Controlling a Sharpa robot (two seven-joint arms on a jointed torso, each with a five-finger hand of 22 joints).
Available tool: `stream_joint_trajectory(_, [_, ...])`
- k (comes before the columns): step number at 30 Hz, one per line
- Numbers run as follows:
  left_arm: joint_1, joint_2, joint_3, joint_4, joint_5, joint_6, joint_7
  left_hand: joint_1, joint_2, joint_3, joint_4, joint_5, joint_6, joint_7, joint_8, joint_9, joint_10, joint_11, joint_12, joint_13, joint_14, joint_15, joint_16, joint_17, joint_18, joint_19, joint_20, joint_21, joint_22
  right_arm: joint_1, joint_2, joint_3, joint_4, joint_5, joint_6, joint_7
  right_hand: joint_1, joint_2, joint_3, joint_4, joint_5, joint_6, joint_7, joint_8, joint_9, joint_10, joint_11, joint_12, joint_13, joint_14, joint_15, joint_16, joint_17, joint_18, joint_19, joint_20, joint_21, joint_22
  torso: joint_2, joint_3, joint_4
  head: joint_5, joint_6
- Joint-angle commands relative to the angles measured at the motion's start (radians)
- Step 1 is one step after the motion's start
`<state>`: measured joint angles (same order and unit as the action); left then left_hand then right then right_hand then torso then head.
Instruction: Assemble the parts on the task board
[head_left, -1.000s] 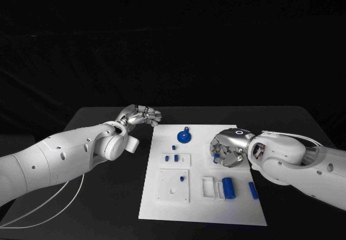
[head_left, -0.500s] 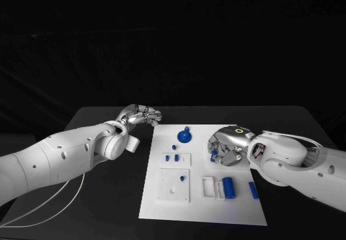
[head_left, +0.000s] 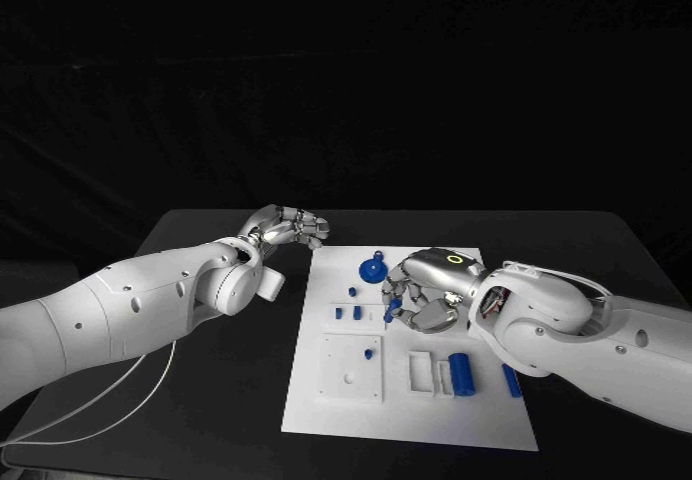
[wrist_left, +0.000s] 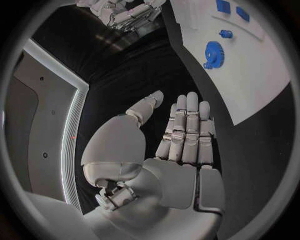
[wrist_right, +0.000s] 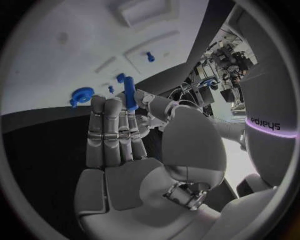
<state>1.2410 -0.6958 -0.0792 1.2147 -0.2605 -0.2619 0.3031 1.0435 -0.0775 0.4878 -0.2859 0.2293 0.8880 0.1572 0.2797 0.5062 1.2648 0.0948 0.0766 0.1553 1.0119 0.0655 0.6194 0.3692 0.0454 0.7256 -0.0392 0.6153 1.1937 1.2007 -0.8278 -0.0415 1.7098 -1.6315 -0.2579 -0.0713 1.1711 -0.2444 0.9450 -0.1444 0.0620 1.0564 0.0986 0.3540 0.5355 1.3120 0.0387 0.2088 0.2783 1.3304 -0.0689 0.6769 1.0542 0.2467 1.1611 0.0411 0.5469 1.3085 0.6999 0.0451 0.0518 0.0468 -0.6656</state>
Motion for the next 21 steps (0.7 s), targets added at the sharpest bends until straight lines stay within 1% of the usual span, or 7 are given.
stream_joint_trajectory(1, [0.0, 0.003, 0.001, 0.002, 0.004, 0.01, 0.009, 0.0, 0.007, -0.004, 0.002, 0.003, -0.006, 0.002, 0.004, -0.002, 0.0, 0.004, -0.004, -0.001, 0.005, 0.001, -0.007, 0.001, -0.005, -0.002, 0.006, -0.004, 0.002, -0.019, 0.032, 0.0, 0.005, 0.029, -0.02, 0.037, -0.003, 0.015, -0.003, -0.011, 0.007, 0.003, 0.0, 0.003, 0.003, 0.005, -0.007, -0.001, 0.108, -0.004, -0.007, 0.005, 0.003, 0.015, 0.001, -0.003, 0.008, 0.02, 0.0, -0.0009, 0.0001, 0.006, -0.003])
stream_joint_trajectory(4, [0.0, 0.006, 0.001, 0.001, 0.004, 0.011, 0.01, 0.0, 0.007, -0.004, 0.002, 0.003, -0.006, 0.002, 0.004, -0.002, 0.0, 0.004, -0.004, -0.001, 0.005, 0.001, -0.007, 0.002, -0.005, -0.002, 0.006, -0.004, 0.002, -0.032, 0.06, 0.0, 0.001, 0.025, -0.017, 0.042, -0.006, 0.019, -0.006, -0.016, 0.013, 0.002, 0.0, 0.002, 0.006, 0.004, -0.007, -0.002, 0.112, -0.004, -0.006, 0.006, 0.004, 0.015, 0.001, -0.004, 0.011, 0.02, 0.0, -0.0011, 0.0018, 0.009, -0.005])
stream_joint_trajectory(6, [0.0, 0.005, 0.001, 0.001, 0.005, 0.011, 0.009, 0.0, 0.008, -0.004, 0.002, 0.003, -0.006, 0.002, 0.004, -0.002, 0.0, 0.004, -0.004, -0.001, 0.005, 0.001, -0.007, 0.002, -0.005, -0.001, 0.006, -0.004, 0.002, -0.041, 0.08, -0.001, -0.007, 0.021, -0.016, 0.047, -0.009, 0.023, -0.011, -0.023, 0.02, 0.002, 0.0, 0.002, 0.009, 0.004, -0.007, -0.002, 0.117, -0.003, -0.007, 0.006, 0.006, 0.015, 0.001, -0.005, 0.015, 0.02, 0.0, -0.0007, 0.0027, 0.013, -0.008])
stream_joint_trajectory(9, [0.0, 0.007, 0.001, 0.0, 0.005, 0.011, 0.009, 0.0, 0.008, -0.004, 0.002, 0.003, -0.006, 0.002, 0.004, -0.002, 0.0, 0.004, -0.004, -0.001, 0.005, 0.001, -0.007, 0.002, -0.005, -0.001, 0.006, -0.004, 0.002, -0.051, 0.104, -0.002, -0.013, 0.019, -0.01, 0.05, -0.012, 0.026, -0.014, -0.028, 0.026, 0.001, 0.0, 0.001, 0.011, 0.003, -0.007, -0.003, 0.121, -0.003, -0.007, 0.007, 0.007, 0.015, 0.001, -0.005, 0.018, 0.02, 0.0, -0.0012, 0.0013, 0.02, -0.012])
stream_joint_trajectory(12, [0.0, 0.009, 0.001, 0.0, 0.005, 0.012, 0.009, -0.001, 0.008, -0.004, 0.002, 0.003, -0.006, 0.002, 0.004, -0.002, 0.0, 0.004, -0.004, -0.001, 0.005, 0.001, -0.007, 0.003, -0.005, -0.001, 0.006, -0.004, 0.002, -0.061, 0.126, -0.004, -0.019, 0.011, -0.007, 0.054, -0.016, 0.031, -0.019, -0.034, 0.035, 0.001, 0.0, 0.0, 0.015, 0.002, -0.007, -0.004, 0.126, -0.003, -0.007, 0.007, 0.008, 0.015, 0.0, -0.005, 0.022, 0.02, 0.0, -0.0016, 0.0017, 0.025, -0.015])
stream_joint_trajectory(16, [0.0, 0.013, 0.001, 0.0, 0.005, 0.013, 0.009, -0.001, 0.008, -0.004, 0.002, 0.003, -0.006, 0.002, 0.004, -0.002, 0.0, 0.004, -0.004, -0.001, 0.005, 0.001, -0.008, 0.003, -0.005, -0.001, 0.006, -0.004, 0.002, -0.072, 0.148, -0.008, -0.027, -0.015, 0.009, 0.05, -0.02, 0.034, -0.022, -0.039, 0.042, 0.0, 0.0, 0.0, 0.017, 0.002, -0.007, -0.005, 0.13, -0.003, -0.007, 0.007, 0.009, 0.015, -0.001, -0.006, 0.024, 0.02, 0.0, -0.0016, 0.002, 0.032, -0.017])
stream_joint_trajectory(21, [0.0, 0.014, 0.001, 0.001, 0.006, 0.014, 0.008, -0.001, 0.008, -0.004, 0.001, 0.003, -0.006, 0.002, 0.004, -0.002, 0.0, 0.004, -0.004, -0.001, 0.005, 0.001, -0.008, 0.004, -0.005, -0.001, 0.006, -0.004, 0.002, -0.088, 0.162, -0.017, -0.041, -0.073, 0.008, 0.051, -0.021, 0.036, -0.024, -0.042, 0.044, 0.0, 0.0, -0.001, 0.019, 0.002, -0.007, -0.006, 0.132, -0.003, -0.007, 0.007, 0.009, 0.015, -0.002, -0.006, 0.025, 0.02, 0.0, -0.0011, 0.0008, 0.036, -0.019])
